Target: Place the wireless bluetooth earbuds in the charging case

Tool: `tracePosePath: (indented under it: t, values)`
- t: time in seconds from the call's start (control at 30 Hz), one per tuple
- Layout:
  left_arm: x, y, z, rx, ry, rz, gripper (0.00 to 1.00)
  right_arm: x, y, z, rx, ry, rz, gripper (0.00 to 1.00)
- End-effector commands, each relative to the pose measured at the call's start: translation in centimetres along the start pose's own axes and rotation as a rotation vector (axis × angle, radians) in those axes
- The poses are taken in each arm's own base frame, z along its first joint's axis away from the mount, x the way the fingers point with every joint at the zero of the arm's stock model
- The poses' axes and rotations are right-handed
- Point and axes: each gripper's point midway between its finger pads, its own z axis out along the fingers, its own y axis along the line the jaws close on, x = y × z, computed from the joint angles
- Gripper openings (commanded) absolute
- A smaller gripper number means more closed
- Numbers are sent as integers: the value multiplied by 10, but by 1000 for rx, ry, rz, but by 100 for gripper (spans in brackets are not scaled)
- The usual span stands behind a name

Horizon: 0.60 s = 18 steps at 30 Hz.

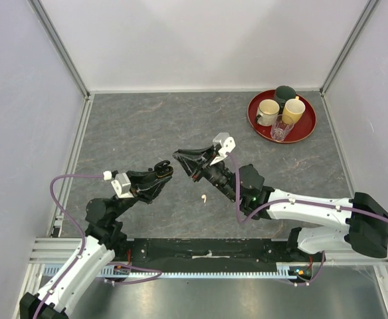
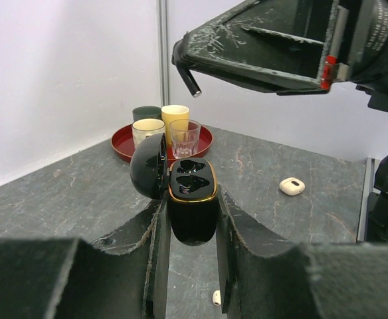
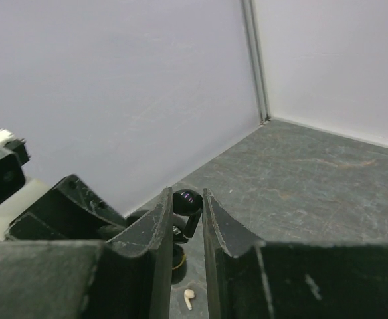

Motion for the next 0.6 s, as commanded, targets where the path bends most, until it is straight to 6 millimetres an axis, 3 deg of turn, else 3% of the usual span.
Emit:
tracePosePath:
  t: [0.0,0.13,0.57]
  values:
    - [-13,0,2,7,-45,50,2,-15,23,5,-53,-39,-21,0]
    - [-13,-1,2,7,-45,50,2,-4,35,4,-68,-15,-48,0]
    - [-15,-2,2,14,-53,46,2,20,40,8,-53,12,-94,0]
